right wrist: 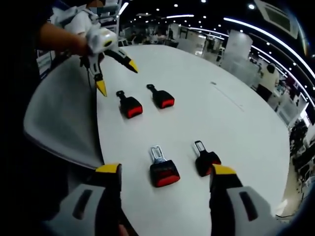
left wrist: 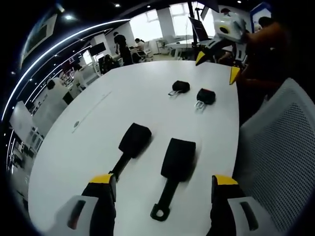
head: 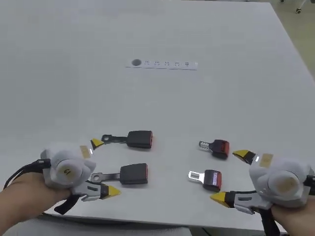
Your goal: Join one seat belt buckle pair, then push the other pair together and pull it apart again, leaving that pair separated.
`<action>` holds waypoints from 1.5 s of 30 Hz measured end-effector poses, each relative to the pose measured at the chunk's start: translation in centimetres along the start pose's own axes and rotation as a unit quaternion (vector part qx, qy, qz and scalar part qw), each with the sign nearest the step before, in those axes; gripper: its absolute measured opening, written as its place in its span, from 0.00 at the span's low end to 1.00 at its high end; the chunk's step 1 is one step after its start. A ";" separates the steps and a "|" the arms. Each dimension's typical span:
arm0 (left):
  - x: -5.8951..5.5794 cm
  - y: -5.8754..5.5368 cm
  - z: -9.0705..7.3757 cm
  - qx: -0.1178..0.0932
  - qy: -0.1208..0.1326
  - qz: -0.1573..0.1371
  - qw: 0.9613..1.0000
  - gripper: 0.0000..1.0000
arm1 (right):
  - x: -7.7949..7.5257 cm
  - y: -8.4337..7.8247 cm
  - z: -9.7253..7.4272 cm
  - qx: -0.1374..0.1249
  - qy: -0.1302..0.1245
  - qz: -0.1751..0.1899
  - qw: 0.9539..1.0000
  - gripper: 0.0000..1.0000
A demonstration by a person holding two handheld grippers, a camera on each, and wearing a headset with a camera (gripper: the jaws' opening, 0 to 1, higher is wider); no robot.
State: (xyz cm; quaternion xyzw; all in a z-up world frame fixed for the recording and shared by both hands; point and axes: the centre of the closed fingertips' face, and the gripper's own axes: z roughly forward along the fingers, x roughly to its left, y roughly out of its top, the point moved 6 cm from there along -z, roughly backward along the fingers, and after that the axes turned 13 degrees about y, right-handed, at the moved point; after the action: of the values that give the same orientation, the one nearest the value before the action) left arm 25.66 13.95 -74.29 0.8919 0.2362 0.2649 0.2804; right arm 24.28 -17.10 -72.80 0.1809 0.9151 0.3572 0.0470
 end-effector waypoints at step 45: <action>-2.0 -0.6 4.7 0.078 -0.067 0.086 0.991 0.43 | -0.5 -1.8 4.7 0.085 0.089 -0.063 0.990 0.38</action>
State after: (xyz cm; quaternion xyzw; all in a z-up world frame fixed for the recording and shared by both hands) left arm 26.87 11.48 -78.68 0.9437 0.1592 0.2089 0.2011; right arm 25.24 -15.51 -77.56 0.0932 0.9523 0.2893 -0.0280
